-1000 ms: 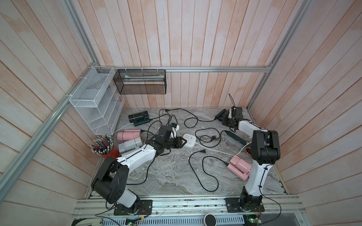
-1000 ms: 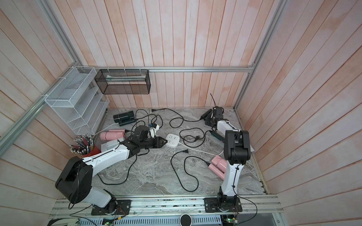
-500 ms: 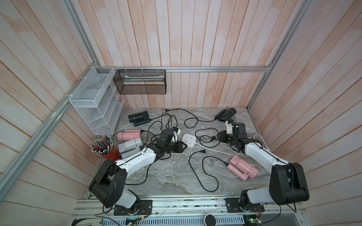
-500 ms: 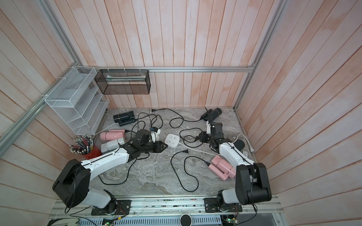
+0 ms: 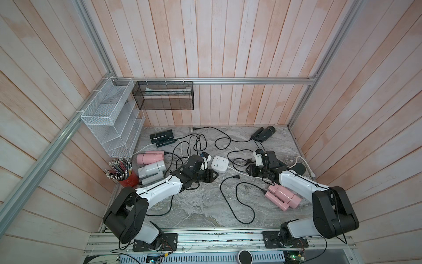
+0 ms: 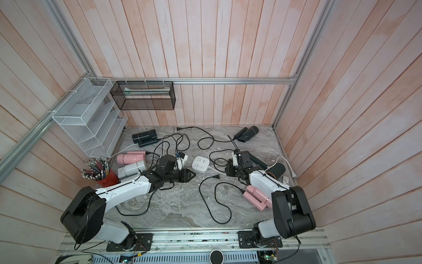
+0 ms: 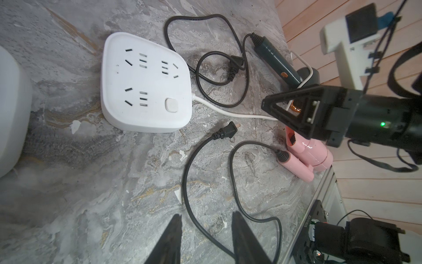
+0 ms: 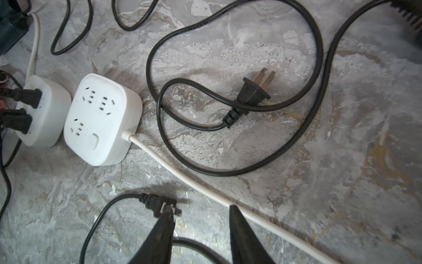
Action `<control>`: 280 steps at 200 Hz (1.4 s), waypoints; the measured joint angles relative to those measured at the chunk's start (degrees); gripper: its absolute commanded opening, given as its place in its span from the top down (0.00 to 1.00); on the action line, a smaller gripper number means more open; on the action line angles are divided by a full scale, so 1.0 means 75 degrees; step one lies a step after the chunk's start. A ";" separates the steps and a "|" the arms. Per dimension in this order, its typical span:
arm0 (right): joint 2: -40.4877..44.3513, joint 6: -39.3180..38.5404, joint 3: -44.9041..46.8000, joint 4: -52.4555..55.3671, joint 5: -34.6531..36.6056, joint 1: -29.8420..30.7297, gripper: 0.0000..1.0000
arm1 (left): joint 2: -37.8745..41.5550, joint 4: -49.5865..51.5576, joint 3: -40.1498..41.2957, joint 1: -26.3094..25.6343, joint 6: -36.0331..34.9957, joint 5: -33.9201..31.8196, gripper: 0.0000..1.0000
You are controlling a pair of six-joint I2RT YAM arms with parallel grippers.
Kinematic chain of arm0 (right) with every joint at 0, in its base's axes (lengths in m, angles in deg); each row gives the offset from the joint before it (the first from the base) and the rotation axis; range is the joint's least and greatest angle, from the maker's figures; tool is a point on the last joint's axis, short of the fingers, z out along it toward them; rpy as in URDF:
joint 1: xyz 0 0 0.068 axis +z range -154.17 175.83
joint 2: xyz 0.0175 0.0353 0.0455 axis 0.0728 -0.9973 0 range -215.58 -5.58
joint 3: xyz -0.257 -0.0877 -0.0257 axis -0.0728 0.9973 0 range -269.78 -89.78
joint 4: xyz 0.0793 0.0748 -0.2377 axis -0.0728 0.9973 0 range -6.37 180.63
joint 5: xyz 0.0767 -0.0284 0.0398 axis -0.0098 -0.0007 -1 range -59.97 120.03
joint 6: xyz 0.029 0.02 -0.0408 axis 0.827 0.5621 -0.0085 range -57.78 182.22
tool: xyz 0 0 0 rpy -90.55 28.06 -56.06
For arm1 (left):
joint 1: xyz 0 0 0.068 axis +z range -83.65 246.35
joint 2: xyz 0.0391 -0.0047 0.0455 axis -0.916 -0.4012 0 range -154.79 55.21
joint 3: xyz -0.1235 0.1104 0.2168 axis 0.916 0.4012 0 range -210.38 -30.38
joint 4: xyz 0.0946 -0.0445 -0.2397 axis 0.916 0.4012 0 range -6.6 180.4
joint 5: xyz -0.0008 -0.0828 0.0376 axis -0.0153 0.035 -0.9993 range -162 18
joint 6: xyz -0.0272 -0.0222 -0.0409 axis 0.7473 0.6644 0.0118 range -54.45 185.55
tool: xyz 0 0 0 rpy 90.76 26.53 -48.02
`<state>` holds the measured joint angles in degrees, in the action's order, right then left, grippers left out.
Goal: Charge the blow dryers
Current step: Adjust the charging cable at the center of the board.
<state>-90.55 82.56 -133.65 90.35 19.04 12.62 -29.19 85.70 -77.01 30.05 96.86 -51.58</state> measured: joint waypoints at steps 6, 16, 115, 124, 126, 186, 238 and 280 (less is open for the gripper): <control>-0.0189 0.0020 -0.0096 -0.0044 0.0058 0.0000 0.59 | 0.0006 -0.0003 0.0000 0.0000 0.0003 -0.0017 0.60; -0.0493 0.0070 -0.0271 -0.0093 0.0169 0.0000 0.59 | 0.0015 0.0003 0.0000 0.0000 0.0003 -0.0052 0.60; -0.2655 0.0446 -0.2159 -0.0070 0.1393 -0.0067 0.54 | 0.0099 0.0012 0.0000 0.0000 0.0003 -0.0221 0.61; -0.2771 0.0501 -0.2253 -0.0070 0.1518 -0.0076 0.55 | 0.0099 0.0015 0.0000 0.0000 0.0003 -0.0221 0.61; -0.2789 0.0519 -0.2267 -0.0070 0.1545 -0.0079 0.56 | 0.0099 0.0015 0.0000 0.0000 0.0003 -0.0221 0.61; -0.2859 0.0685 -0.2288 -0.0105 0.2066 -0.0819 0.58 | 0.0099 0.0009 0.0006 0.0000 0.0003 -0.0233 0.61; -0.1888 0.0358 -0.1772 -0.0096 0.1877 -0.0877 0.58 | 0.0099 0.0076 0.0003 0.0047 0.0035 -0.0364 0.62; -0.0638 0.0262 -0.1539 -0.0268 0.1084 -0.0787 0.57 | 0.0140 0.0408 -0.0213 0.0580 0.0020 -0.0385 0.62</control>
<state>-95.34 84.53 -145.19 88.34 27.17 6.72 -28.14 88.76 -78.60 34.40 97.01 -54.46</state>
